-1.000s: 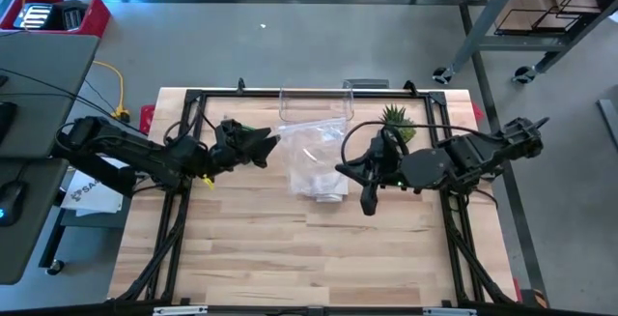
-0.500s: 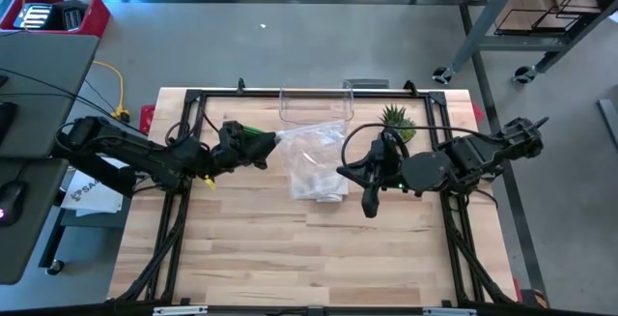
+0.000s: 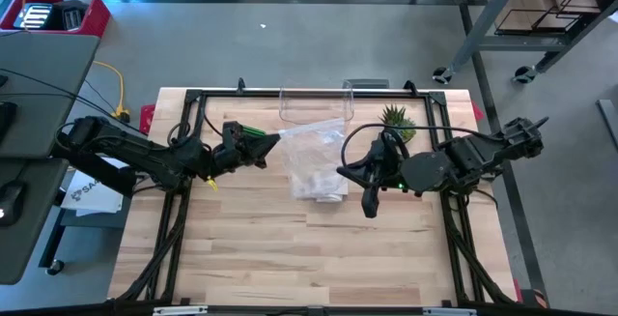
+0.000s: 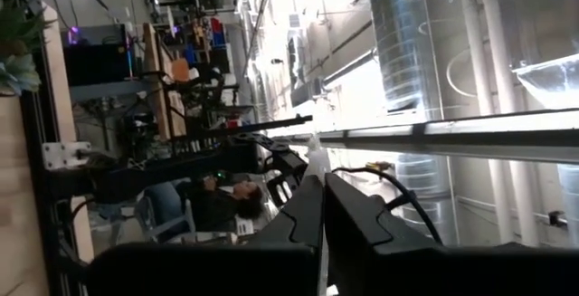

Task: Roll bandage
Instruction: Open the transparent zip bag

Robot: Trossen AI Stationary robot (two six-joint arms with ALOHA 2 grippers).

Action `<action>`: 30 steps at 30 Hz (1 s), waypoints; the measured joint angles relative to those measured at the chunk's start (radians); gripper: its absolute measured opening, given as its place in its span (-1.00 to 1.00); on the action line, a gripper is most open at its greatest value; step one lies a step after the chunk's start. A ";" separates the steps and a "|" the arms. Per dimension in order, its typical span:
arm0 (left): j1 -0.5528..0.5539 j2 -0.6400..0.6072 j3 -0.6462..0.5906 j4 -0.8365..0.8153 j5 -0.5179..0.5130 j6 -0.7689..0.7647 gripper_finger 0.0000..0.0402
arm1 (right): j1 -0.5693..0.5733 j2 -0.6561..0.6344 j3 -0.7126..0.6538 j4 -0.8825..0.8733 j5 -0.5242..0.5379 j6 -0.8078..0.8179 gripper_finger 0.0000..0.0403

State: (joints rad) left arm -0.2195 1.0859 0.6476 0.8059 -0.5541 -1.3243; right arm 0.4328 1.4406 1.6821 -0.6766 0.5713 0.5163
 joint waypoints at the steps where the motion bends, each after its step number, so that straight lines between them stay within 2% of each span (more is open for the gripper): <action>1: 0.000 0.000 0.000 0.000 -0.005 0.001 -0.98 | 0.000 0.000 0.000 -0.001 0.000 0.000 -1.00; 9: 0.000 0.000 0.000 -0.001 0.014 0.068 -1.00 | 0.001 0.000 0.000 -0.011 -0.037 0.004 -1.00; 13: 0.004 0.000 0.000 -0.002 0.025 0.105 -1.00 | 0.006 -0.007 0.000 -0.026 -0.064 0.056 -0.97; 18: 0.011 0.000 0.000 -0.013 0.068 0.161 -1.00 | 0.009 -0.016 0.000 -0.100 -0.127 0.152 -0.66; 22: 0.011 -0.005 0.000 -0.063 0.113 0.219 -1.00 | 0.037 -0.019 0.000 -0.113 -0.163 0.111 -0.33; 25: 0.011 -0.014 0.000 -0.122 0.152 0.294 -1.00 | 0.052 -0.038 0.000 -0.114 -0.220 0.110 -0.18; 28: 0.011 -0.014 0.040 -0.269 0.191 0.358 -1.00 | 0.053 -0.067 0.000 -0.130 -0.272 0.146 -0.14; 30: 0.011 -0.006 0.106 -0.430 0.240 0.434 -1.00 | 0.052 -0.085 0.000 -0.133 -0.276 0.172 -0.14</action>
State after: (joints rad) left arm -0.2089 1.0797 0.7536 0.3758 -0.3136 -0.8900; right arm 0.4847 1.3561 1.6817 -0.8096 0.2957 0.6880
